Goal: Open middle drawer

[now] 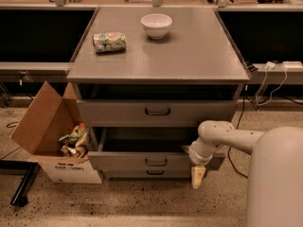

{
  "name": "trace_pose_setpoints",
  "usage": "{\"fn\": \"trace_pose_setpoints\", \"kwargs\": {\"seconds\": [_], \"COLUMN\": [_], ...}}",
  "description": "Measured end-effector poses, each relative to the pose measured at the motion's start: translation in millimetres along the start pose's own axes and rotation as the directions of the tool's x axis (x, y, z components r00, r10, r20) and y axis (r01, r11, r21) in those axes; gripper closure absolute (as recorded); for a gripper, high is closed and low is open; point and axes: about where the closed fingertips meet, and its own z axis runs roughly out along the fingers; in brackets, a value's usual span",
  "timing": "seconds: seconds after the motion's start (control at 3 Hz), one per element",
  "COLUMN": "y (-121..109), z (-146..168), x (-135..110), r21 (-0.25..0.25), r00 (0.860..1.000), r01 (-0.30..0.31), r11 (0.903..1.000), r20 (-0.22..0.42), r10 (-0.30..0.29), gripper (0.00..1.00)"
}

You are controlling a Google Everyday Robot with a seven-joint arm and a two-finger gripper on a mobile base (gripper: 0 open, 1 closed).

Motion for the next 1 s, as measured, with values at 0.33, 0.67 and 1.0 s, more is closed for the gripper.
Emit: {"fn": "trace_pose_setpoints", "kwargs": {"seconds": [0.33,0.67,1.0], "y": [-1,-1,-2], "z": [-3,-4,-13], "x": [-1,-1,-2], "r21": [0.000,0.001,0.030], "r00": [1.000,1.000,1.000], "r01": [0.000,0.001,-0.004], "r11": [1.0000,1.0000,0.9996], "r20": [0.000,-0.001,-0.004], "r10": [0.000,-0.001,0.004], "gripper": [0.19,0.42,0.65]}}
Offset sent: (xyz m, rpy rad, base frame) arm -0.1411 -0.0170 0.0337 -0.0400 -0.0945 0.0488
